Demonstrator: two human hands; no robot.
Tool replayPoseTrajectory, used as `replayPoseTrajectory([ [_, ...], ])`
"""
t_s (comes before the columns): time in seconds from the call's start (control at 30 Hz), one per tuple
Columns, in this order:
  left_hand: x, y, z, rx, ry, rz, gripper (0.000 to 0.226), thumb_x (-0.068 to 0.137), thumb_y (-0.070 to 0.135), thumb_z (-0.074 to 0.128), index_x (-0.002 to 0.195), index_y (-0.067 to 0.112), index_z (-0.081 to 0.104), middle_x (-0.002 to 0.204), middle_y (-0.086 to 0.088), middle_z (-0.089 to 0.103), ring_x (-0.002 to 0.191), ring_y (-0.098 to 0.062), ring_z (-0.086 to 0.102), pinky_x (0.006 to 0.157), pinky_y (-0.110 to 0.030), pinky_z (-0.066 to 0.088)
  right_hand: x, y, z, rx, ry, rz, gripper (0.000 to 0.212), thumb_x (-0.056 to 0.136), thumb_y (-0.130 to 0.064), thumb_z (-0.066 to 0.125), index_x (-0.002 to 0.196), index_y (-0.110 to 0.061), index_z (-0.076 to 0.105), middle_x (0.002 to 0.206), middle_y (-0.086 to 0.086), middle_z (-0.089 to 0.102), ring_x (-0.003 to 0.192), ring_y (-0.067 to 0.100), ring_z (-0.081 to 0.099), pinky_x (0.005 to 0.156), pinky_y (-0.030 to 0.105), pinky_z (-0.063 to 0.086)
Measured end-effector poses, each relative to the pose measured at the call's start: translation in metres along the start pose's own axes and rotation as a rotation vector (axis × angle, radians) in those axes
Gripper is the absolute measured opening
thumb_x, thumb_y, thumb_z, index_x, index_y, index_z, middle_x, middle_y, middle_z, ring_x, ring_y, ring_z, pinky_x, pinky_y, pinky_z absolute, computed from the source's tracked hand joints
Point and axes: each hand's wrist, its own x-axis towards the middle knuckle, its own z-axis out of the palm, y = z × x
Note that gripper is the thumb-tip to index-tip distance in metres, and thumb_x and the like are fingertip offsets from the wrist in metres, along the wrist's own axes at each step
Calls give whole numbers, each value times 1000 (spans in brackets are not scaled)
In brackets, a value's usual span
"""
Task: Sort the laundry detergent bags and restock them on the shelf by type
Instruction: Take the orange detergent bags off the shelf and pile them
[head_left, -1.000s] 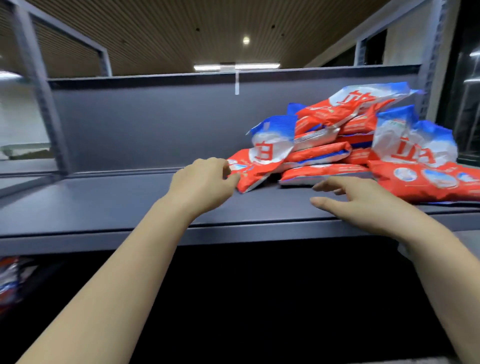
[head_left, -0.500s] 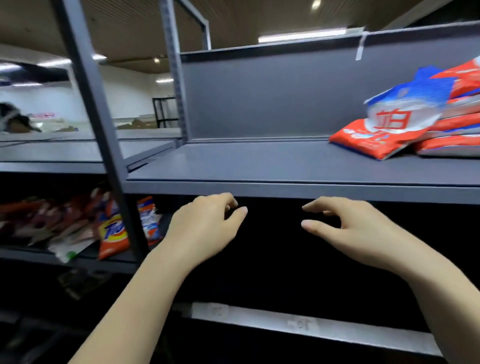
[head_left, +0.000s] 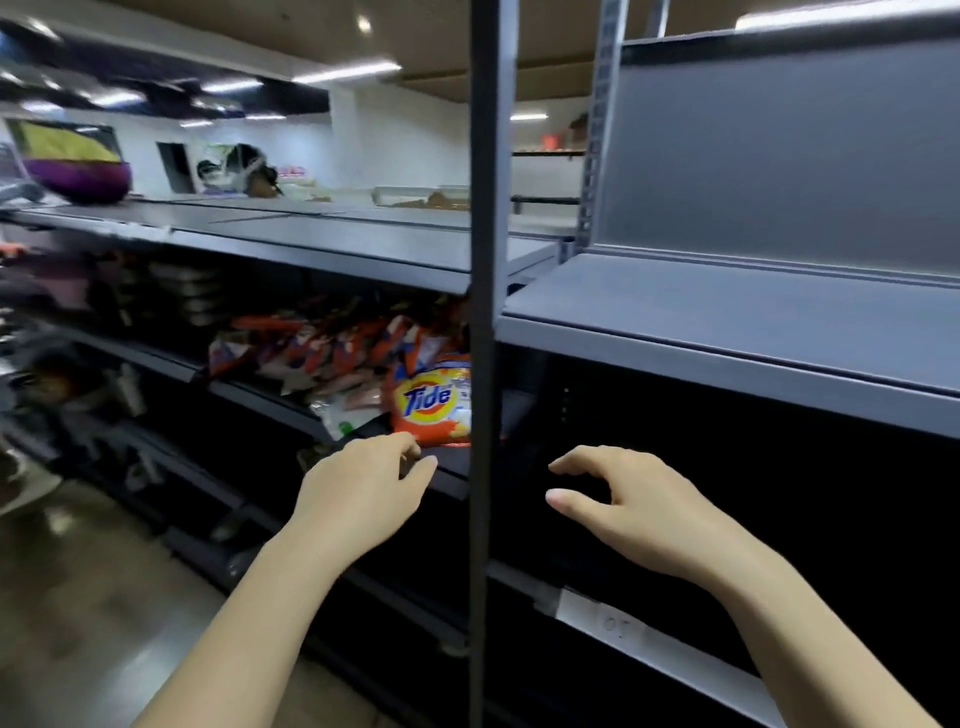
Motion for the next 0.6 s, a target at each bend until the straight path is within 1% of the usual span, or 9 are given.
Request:
replayPoseTrajectory([
  [0.13,21,-46,1,58,-13,-69,31,95,52,39,111,32,57,96,14,58,81,-10,53,65,-27,42,43,-29,37,35,-59,-83,41,88,-56,48,123,-36,54,122,-15,58,116,7,52,96,30,43],
  [0.2,38,-74,4,72,-24,-100,33,95,53,38,113,33,57,96,14,61,82,-10,57,63,-26,44,70,-43,59,53,-99,-114,43,88,-57,47,125,-36,52,125,-15,57,117,7,51,96,29,43],
  [0.3,70,-112,8,86,-55,-125,32,95,52,38,113,32,56,97,13,63,82,-10,59,65,-26,48,113,-59,92,80,-169,-130,46,89,-59,47,128,-36,50,131,-16,54,121,6,48,97,28,42],
  [0.4,108,-142,6,91,-69,-132,30,96,50,38,111,31,56,98,11,65,82,-12,61,64,-25,48,159,-72,114,95,-209,-85,45,89,-58,47,128,-35,50,131,-15,53,122,7,48,96,29,43],
  [0.47,135,-159,6,87,-66,-142,31,96,50,38,110,30,57,100,10,65,84,-13,61,65,-27,48,187,-79,123,97,-219,-36,43,89,-55,49,125,-32,53,128,-13,56,118,9,52,94,31,45],
  [0.6,184,-182,13,50,-78,-107,35,96,48,39,120,28,53,107,7,64,84,-16,61,71,-30,52,235,-79,141,111,-228,85,39,89,-52,52,119,-29,56,120,-6,61,107,14,56,90,36,49],
])
